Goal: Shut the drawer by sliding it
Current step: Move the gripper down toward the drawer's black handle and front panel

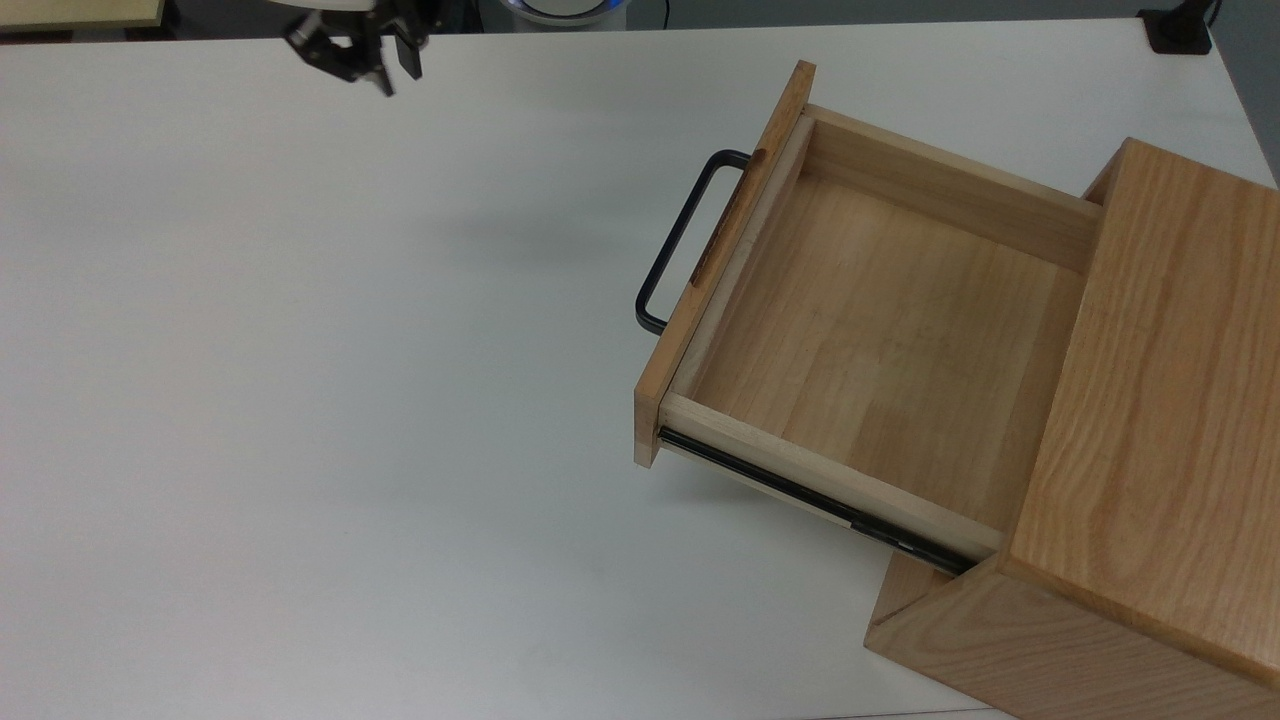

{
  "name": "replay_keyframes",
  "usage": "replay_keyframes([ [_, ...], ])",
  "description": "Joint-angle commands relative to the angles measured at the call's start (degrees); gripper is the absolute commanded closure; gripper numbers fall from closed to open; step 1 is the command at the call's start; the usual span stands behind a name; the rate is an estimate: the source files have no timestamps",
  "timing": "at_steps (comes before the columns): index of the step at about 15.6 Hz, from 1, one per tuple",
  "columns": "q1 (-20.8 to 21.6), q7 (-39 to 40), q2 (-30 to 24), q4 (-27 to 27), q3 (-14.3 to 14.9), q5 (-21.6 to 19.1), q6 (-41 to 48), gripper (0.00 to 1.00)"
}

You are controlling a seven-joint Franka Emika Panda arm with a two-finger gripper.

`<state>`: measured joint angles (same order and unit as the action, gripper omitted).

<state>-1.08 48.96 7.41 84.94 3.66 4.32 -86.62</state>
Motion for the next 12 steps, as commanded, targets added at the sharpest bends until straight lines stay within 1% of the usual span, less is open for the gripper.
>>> replay_keyframes([
  [1, 4.5, 3.08, 0.24, 0.14, 1.26, 0.86, -1.62, 1.0],
  [3, 6.51, 3.34, 0.85, 0.14, 1.96, 0.86, -3.55, 1.0],
  [6, 10.9, 5.0, 2.6, 0.14, 4.68, 0.77, -7.24, 1.0],
  [8, 12.5, 6.5, 3.74, 0.05, 5.91, 0.25, -10.22, 1.0],
  [12, 14.26, 6.42, 6.38, -0.38, 5.92, 0.07, -12.44, 1.0],
])
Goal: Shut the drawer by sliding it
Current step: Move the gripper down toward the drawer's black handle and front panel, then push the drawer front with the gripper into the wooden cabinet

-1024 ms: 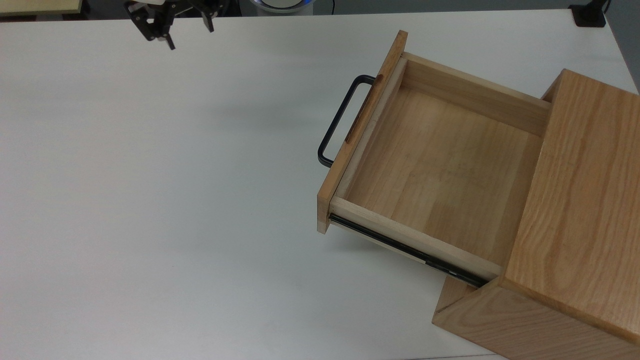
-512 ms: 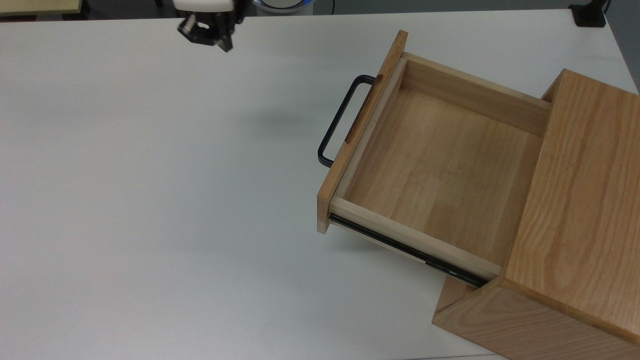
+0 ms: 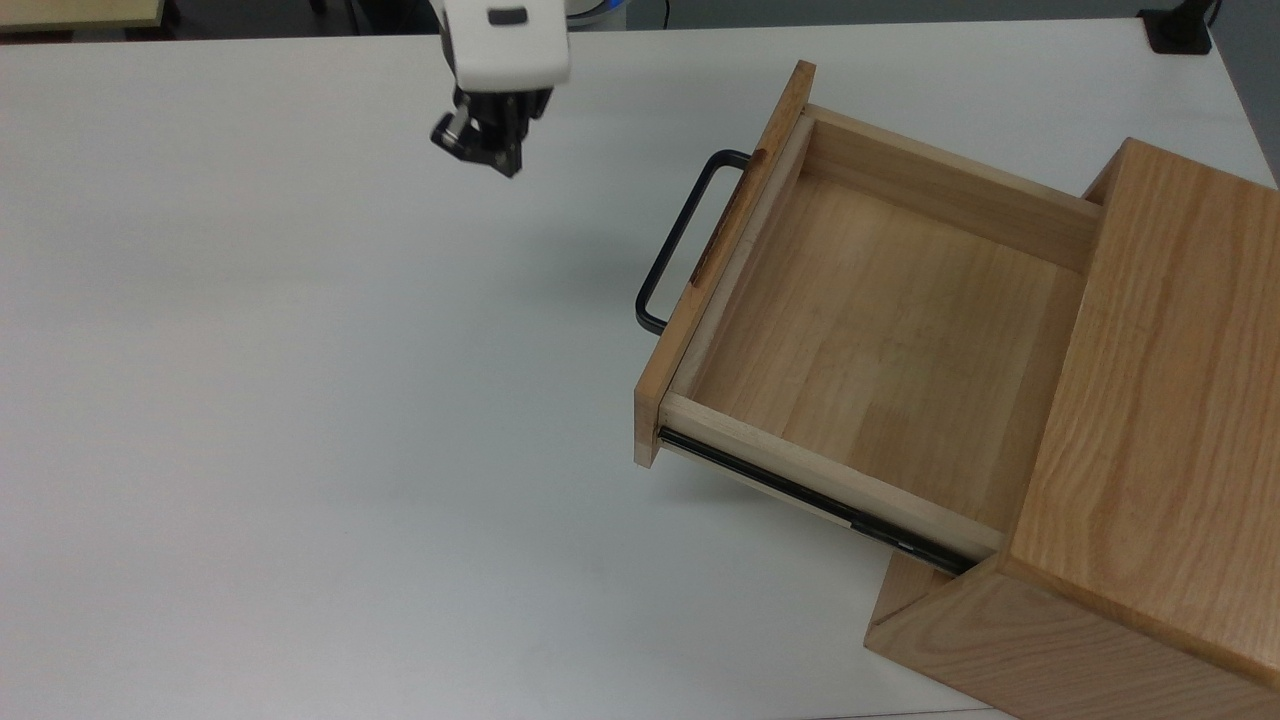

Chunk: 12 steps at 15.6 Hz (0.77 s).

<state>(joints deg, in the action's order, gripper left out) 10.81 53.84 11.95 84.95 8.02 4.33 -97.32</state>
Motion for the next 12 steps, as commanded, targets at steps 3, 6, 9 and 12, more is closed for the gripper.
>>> replay_keyframes([
  [3, 4.39, 0.74, 3.95, -0.92, 1.56, -0.11, -5.41, 1.0],
  [6, 5.45, 0.74, 5.97, -2.58, 1.56, -2.74, -7.17, 1.0],
  [9, 6.59, -0.04, 8.17, -5.22, 1.73, -4.59, -9.37, 1.0],
  [12, 8.08, -1.89, 9.05, -5.4, 1.65, -5.21, -12.01, 1.0],
])
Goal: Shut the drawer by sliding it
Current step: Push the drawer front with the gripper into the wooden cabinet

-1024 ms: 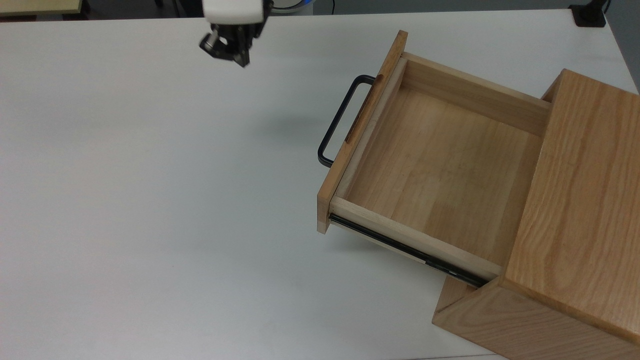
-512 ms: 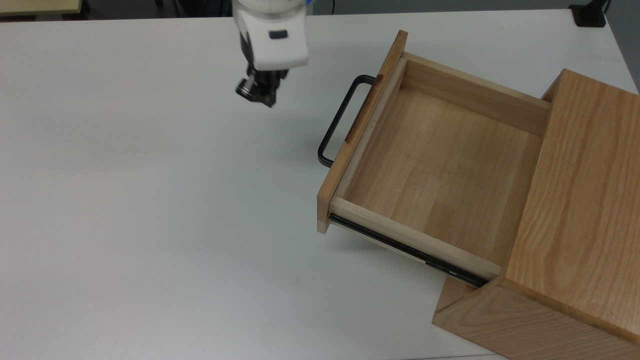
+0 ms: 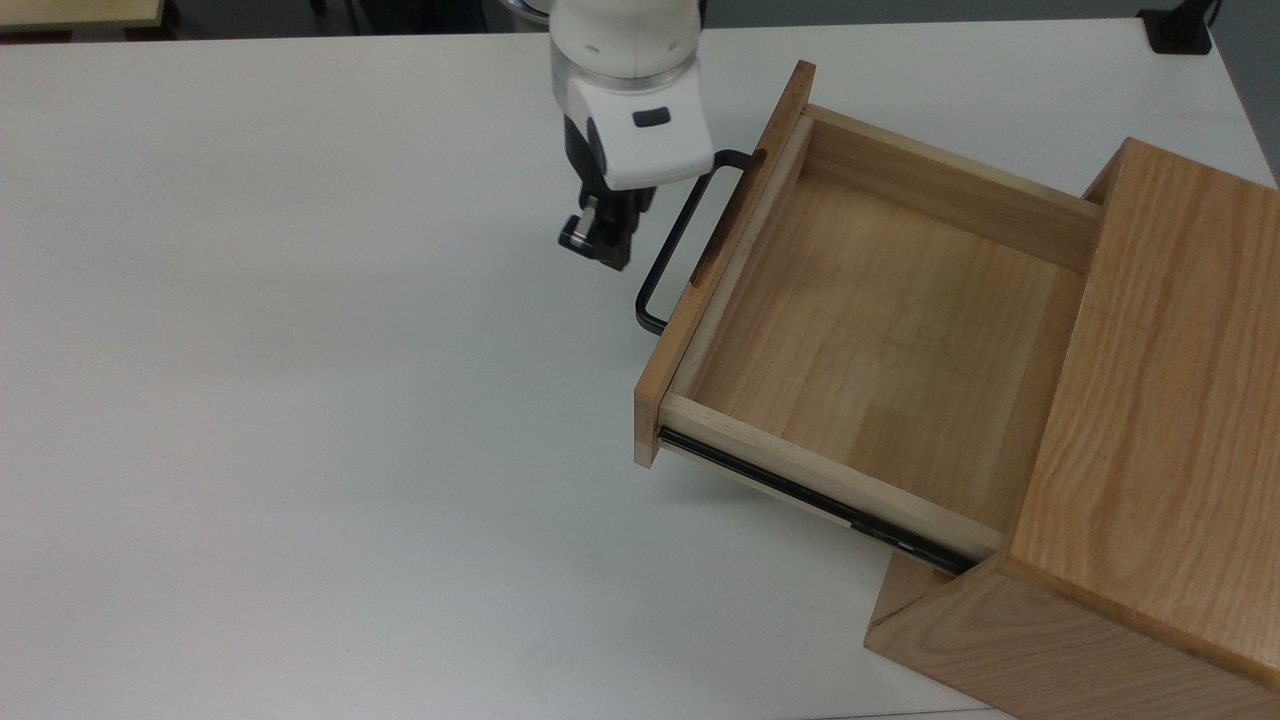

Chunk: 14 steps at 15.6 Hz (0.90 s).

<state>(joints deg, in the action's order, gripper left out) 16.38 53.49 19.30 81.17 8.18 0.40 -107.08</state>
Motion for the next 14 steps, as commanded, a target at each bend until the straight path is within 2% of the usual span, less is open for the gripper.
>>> replay_keyframes([
  [1, 3.13, -2.24, 2.4, -1.98, 1.4, -1.71, -2.86, 1.0],
  [10, 5.77, -5.58, 5.04, -3.91, 1.22, -3.82, -10.51, 1.0],
  [14, 8.49, -8.22, 7.24, -4.8, 1.04, -3.82, -13.49, 1.0],
])
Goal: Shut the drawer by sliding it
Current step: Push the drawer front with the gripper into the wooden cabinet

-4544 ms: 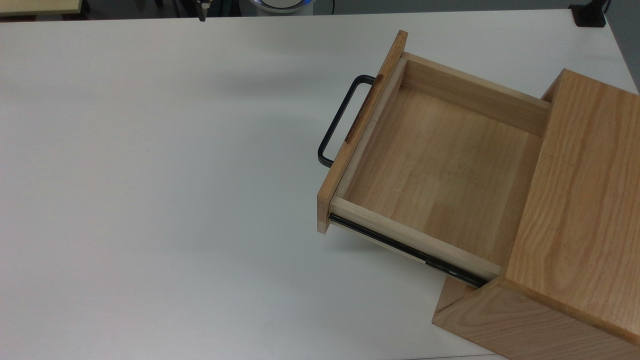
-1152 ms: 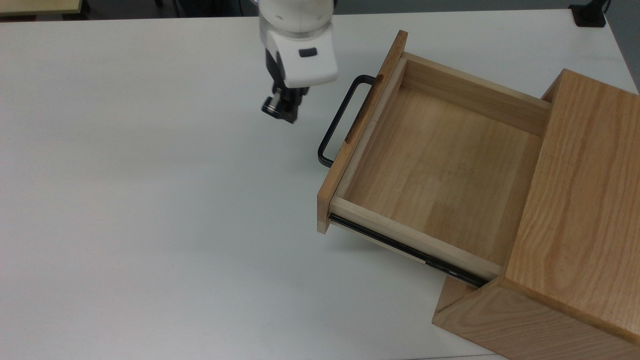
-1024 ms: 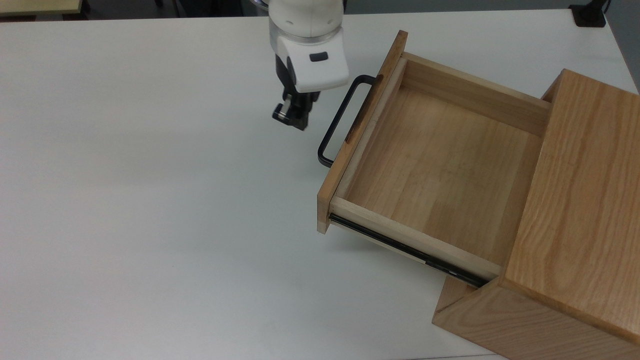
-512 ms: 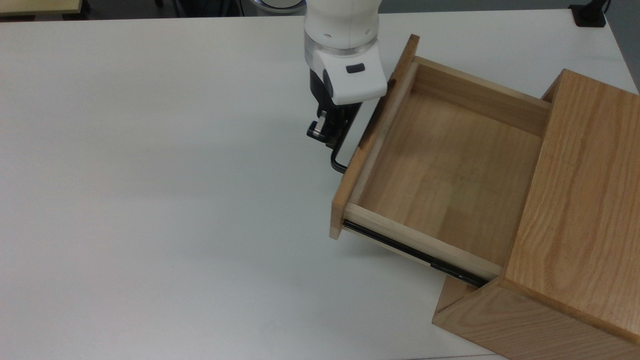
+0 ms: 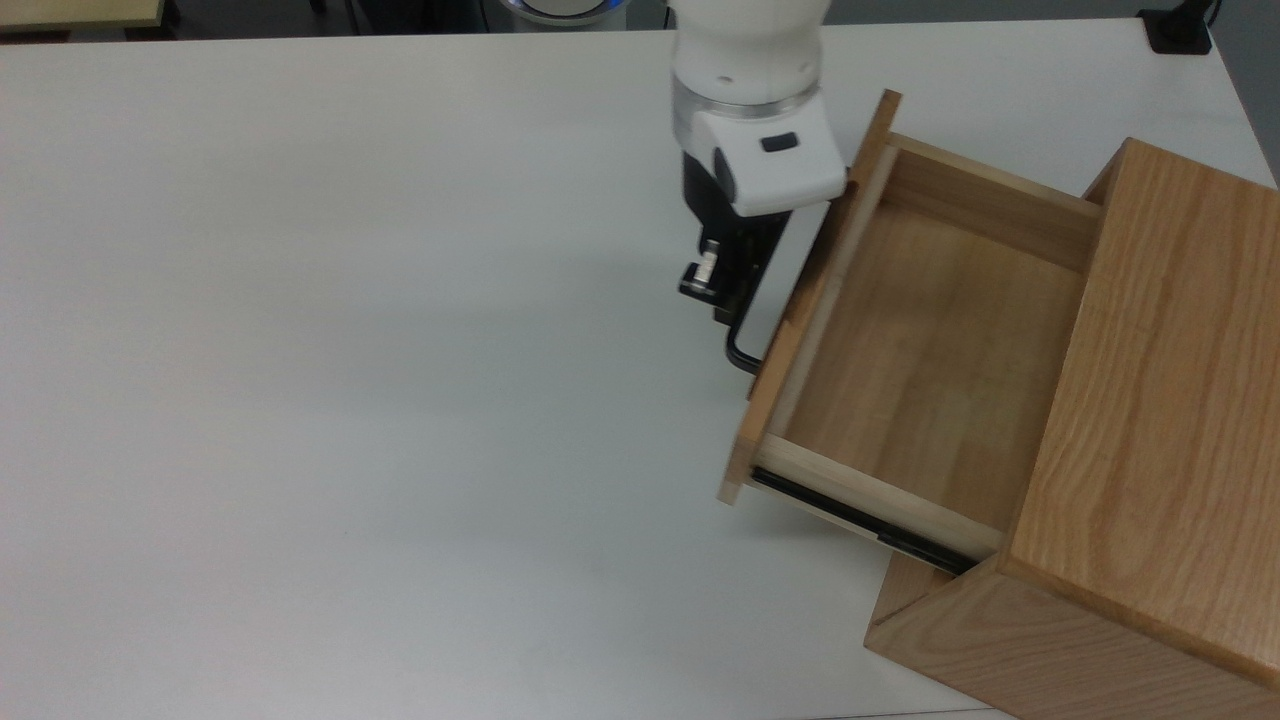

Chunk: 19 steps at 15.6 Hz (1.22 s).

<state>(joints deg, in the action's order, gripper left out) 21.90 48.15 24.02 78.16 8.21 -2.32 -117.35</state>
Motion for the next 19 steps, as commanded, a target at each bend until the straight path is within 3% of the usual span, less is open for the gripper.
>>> replay_keyframes([
  [1, 3.93, -3.76, 3.56, -1.87, 1.11, -1.11, -4.36, 1.0],
  [10, 7.01, -8.52, 7.44, -2.31, 0.93, -1.11, -17.28, 1.0],
  [15, 7.02, -9.57, 11.04, -6.87, 1.02, -1.02, -18.35, 1.0],
  [19, 7.28, -10.44, 12.27, -6.88, 1.02, -1.02, -21.76, 1.0],
])
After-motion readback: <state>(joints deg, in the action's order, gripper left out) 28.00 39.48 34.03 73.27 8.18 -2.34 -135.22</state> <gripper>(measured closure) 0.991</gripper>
